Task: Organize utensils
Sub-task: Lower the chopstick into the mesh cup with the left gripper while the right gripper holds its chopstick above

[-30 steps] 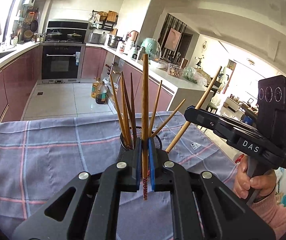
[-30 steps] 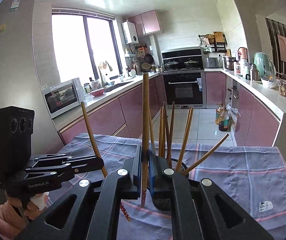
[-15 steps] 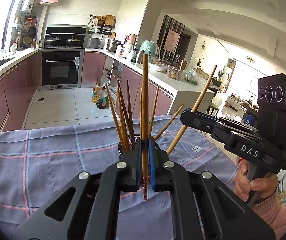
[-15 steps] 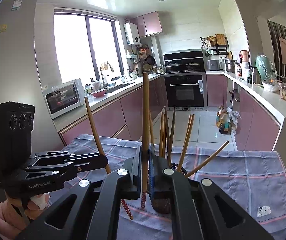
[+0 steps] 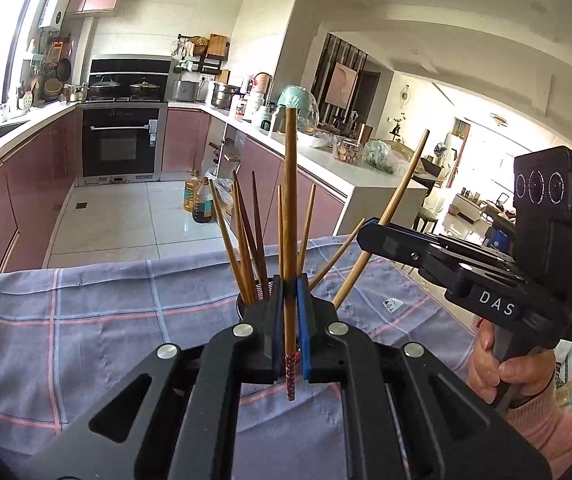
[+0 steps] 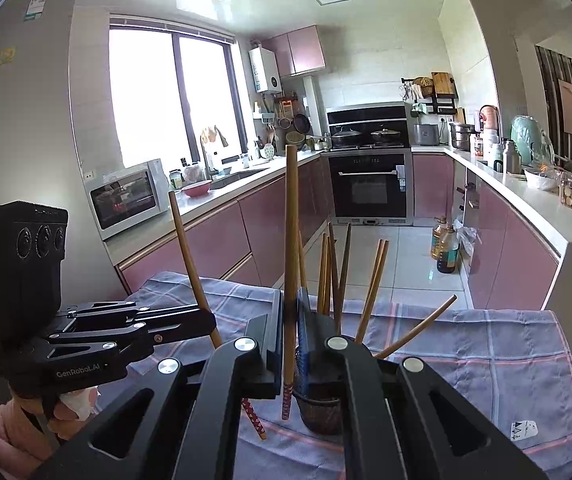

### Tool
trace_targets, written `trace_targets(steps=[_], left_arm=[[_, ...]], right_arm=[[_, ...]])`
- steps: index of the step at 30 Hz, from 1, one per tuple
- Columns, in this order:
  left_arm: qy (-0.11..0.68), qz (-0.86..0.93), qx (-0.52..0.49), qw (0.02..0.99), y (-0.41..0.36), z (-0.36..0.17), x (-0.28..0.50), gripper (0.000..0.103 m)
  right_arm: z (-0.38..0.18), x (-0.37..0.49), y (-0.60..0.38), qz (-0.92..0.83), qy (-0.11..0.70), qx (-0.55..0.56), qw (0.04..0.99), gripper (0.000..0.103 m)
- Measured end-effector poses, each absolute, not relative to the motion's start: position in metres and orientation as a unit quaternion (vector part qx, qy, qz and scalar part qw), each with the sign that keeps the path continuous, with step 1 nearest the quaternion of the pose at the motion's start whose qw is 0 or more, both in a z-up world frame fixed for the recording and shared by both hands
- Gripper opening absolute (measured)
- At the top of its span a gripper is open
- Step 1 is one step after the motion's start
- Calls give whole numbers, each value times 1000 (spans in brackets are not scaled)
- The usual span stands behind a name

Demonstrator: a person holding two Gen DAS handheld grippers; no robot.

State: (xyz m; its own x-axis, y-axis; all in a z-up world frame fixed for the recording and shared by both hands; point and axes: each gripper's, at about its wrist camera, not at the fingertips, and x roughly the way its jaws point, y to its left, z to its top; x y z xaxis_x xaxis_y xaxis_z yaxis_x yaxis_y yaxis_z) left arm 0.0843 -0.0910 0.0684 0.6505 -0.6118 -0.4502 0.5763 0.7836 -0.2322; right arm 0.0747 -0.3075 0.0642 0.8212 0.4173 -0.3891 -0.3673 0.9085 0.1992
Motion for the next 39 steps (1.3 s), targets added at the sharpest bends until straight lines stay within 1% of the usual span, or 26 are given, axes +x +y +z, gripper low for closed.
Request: trace_targets(steps=[39], left_arm=[[238,-329,-31,913,-92,81,90,7]], right_arm=[[75,78,-309,203,204,53,956,6]])
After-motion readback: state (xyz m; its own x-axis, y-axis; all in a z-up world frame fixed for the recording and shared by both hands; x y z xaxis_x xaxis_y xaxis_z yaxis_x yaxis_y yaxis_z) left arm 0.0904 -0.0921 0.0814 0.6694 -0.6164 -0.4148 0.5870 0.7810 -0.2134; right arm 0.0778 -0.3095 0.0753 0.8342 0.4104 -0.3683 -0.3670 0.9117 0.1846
